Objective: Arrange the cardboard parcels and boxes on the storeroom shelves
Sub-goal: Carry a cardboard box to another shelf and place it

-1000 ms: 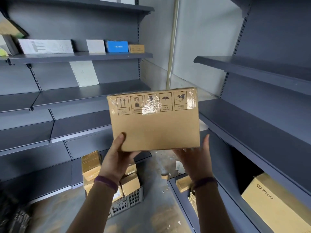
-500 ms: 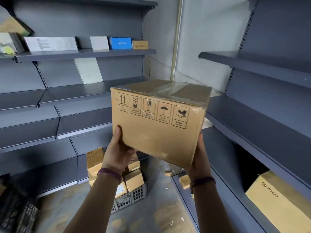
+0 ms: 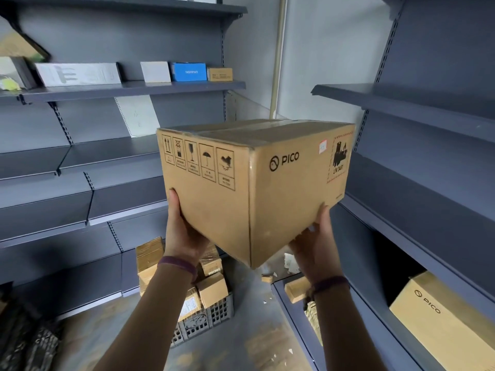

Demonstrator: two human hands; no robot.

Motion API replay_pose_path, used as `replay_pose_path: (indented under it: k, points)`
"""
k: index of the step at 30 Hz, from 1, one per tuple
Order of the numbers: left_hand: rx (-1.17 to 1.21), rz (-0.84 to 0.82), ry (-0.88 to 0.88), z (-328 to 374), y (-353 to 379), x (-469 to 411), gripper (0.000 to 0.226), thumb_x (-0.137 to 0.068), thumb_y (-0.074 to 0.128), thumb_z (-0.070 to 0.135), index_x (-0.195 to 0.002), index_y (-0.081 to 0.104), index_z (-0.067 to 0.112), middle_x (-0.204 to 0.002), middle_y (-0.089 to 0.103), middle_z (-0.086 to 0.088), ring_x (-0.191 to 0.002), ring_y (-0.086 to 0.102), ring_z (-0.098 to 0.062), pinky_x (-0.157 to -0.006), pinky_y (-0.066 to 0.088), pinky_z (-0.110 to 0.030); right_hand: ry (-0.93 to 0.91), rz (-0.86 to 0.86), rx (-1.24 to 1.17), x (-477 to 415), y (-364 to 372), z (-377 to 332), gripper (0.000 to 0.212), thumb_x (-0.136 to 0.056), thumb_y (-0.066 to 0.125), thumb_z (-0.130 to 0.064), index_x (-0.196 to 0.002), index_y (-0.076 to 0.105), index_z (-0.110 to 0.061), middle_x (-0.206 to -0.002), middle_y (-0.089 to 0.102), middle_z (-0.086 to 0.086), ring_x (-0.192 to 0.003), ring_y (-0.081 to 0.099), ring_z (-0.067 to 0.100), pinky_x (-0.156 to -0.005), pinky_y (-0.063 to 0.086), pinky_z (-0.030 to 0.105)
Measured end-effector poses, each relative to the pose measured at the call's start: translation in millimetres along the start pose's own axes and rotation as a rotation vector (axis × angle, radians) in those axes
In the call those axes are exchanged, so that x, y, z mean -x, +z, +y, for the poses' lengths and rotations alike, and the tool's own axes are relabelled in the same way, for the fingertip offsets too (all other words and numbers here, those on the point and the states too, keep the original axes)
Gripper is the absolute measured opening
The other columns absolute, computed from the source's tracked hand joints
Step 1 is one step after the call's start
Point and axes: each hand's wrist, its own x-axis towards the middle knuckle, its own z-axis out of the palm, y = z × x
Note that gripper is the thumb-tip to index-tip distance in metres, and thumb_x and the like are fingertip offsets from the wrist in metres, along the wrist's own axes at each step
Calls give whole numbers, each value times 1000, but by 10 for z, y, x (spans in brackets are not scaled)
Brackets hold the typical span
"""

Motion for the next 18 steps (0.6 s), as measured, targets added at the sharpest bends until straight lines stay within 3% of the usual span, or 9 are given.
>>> replay_pose_path:
  k: [3, 6, 8, 11, 13, 16, 18]
  points:
    - [-83, 7, 11, 107, -68, 12, 69, -91, 36, 76, -137, 59, 29, -132, 67, -6, -119, 65, -27, -100, 52, -48, -73, 41, -45, -118, -103, -111, 70, -90, 55, -61, -145, 49, -19, -132, 64, 7, -123, 60, 25, -104, 46, 43]
    - [-158, 10, -11, 213, -116, 14, 72, -89, 36, 79, -135, 62, 29, -131, 67, -8, -122, 63, -29, -102, 50, -49, -114, -25, -109, -160, -202, -111, 63, -82, 58, -63, -136, 60, -29, -143, 58, 2, -134, 51, 24, -117, 31, 47]
    - [-193, -16, -29, 264, -107, 13, 74, -89, 35, 79, -136, 61, 28, -131, 67, -8, -122, 63, -30, -100, 51, -49, -160, -26, -94, -128, -246, -60, 56, -78, 60, -66, -124, 69, -35, -142, 58, 1, -134, 52, 24, -116, 35, 49]
    - [-219, -52, -41, 321, -89, 10, 77, -92, 33, 76, -141, 56, 23, -129, 68, -9, -110, 67, -27, -86, 57, -43, -175, 3, -104, -83, -266, 24, 81, -65, 76, -69, -135, 59, -32, -142, 58, 2, -132, 53, 25, -108, 43, 48]
    - [-188, -74, -85, 320, -64, 25, 74, -93, 34, 74, -141, 57, 22, -125, 69, -7, -104, 69, -26, -82, 57, -41, -190, 36, -138, -64, -187, 16, 73, -79, 68, -62, -140, 52, -27, -141, 59, 3, -134, 52, 26, -106, 45, 46]
    - [-109, -112, -95, 258, -32, 35, 65, -94, 36, 71, -132, 64, 27, -125, 68, -6, -112, 65, -27, -91, 55, -45, -203, 84, -171, -118, -107, 21, 47, -101, 45, -46, -141, 51, -23, -140, 59, 4, -135, 50, 27, -109, 43, 50]
    - [-67, -151, -49, 191, -45, 35, 68, -92, 37, 73, -131, 61, 23, -129, 63, -11, -121, 58, -32, -101, 48, -50, -232, 90, -165, -124, -40, 15, 43, -102, 48, -41, -142, 51, -23, -140, 60, 5, -133, 53, 27, -110, 41, 54]
